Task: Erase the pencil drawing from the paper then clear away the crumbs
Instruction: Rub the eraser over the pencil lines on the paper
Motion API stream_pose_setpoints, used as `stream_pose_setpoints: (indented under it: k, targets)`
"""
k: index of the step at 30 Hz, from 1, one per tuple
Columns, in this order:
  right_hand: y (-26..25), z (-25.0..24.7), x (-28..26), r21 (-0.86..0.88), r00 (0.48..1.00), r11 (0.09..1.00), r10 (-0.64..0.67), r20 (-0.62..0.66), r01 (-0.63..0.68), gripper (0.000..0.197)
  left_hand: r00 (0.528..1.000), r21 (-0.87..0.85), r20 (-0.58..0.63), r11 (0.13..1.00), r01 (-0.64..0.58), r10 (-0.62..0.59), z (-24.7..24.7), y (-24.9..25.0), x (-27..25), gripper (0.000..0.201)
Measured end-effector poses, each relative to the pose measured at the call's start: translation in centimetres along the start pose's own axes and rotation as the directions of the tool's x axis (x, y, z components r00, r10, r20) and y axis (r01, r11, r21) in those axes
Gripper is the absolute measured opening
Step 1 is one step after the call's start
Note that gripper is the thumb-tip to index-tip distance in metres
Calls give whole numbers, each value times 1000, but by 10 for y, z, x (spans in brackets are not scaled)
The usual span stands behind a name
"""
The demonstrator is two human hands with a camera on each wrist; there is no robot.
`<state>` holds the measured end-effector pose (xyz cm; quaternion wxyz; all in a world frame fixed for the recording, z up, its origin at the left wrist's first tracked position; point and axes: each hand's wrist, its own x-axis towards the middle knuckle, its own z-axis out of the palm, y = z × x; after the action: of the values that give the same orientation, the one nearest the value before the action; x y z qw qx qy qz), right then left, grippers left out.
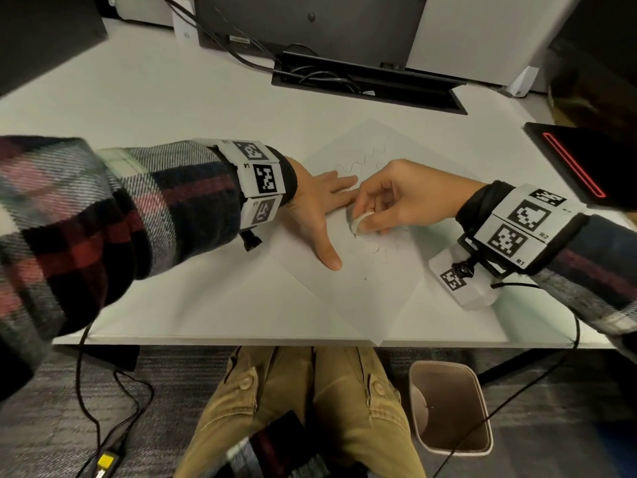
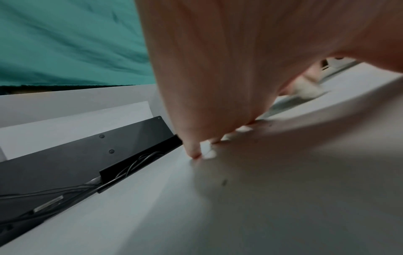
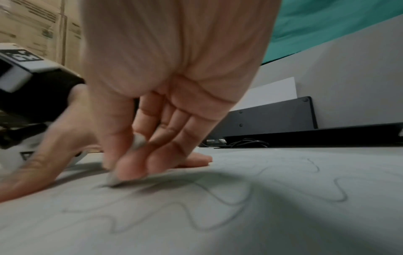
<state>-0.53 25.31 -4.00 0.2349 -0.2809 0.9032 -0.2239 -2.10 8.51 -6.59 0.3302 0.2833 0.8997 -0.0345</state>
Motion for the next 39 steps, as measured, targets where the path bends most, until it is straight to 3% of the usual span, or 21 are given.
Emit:
stream_pose_setpoints:
  k: [3, 8, 12, 17, 24, 29, 34, 39]
  targets:
    - [-8, 7, -4, 43, 991, 999, -19, 132, 14, 13, 1000, 2, -17, 1000, 21, -21, 1, 2, -1, 127]
    - [-5, 6, 1, -45, 999, 999, -30, -28, 29, 16, 1000, -8, -17, 1000, 6, -6, 1, 2, -1, 125]
    - [-7, 8, -4, 22, 991, 999, -42, 126, 39, 14, 999, -4, -33, 1000, 23, -23, 0, 3, -2, 126]
    - [12, -9, 1, -11, 994, 1000, 3, -112, -4, 8, 994, -5, -34, 994, 107, -108, -5, -2, -9, 126]
    - [15, -8, 11, -168, 990, 986, -35, -137, 12, 7, 988, -3, -80, 991, 135, -135, -2, -5, -17, 111]
    - [14, -5, 19, -174, 998, 985, 5, -66, -17, 10, 979, -31, -143, 990, 139, -143, -2, 2, -10, 103]
    - [16, -5, 24, -65, 997, 998, 19, -76, -24, 5, 979, -102, -165, 990, 100, -116, -4, 5, -7, 105]
    - [12, -5, 15, 100, 991, 994, 30, 127, -42, 6, 973, -78, -207, 993, 90, -104, -5, 12, -5, 101]
